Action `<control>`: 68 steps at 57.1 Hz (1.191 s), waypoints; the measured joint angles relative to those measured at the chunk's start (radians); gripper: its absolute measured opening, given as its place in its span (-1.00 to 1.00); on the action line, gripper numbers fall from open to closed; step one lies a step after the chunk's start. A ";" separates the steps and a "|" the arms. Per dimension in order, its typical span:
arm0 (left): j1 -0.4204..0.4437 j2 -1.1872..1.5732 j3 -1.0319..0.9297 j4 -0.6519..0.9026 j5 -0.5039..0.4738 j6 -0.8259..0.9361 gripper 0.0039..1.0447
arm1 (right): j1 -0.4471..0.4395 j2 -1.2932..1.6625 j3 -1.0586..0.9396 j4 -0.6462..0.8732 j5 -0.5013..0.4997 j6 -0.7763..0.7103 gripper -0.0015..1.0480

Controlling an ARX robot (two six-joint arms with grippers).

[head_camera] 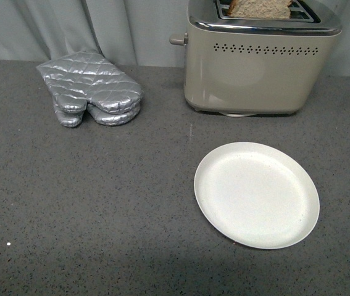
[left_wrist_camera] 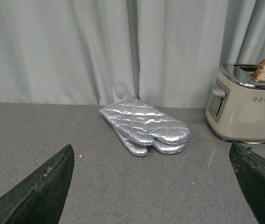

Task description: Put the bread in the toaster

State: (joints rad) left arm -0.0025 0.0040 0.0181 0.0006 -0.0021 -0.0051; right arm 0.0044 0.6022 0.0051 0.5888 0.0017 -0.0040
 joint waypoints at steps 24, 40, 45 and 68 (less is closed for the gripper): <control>0.000 0.000 0.000 0.000 0.000 0.000 0.88 | -0.002 -0.255 0.000 -0.239 0.000 0.000 -0.99; 0.000 0.000 0.000 0.000 0.000 0.000 0.88 | -0.002 -0.372 0.000 -0.354 0.000 0.000 -0.99; 0.000 0.000 0.000 0.000 0.000 0.000 0.88 | -0.002 -0.397 0.000 -0.381 0.000 0.000 -0.99; 0.000 0.000 0.000 0.000 0.000 0.000 0.88 | -0.002 -0.597 0.000 -0.587 0.000 0.000 -0.99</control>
State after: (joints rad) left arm -0.0025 0.0036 0.0181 0.0006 -0.0021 -0.0051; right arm 0.0025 0.0051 0.0051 0.0017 0.0013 -0.0036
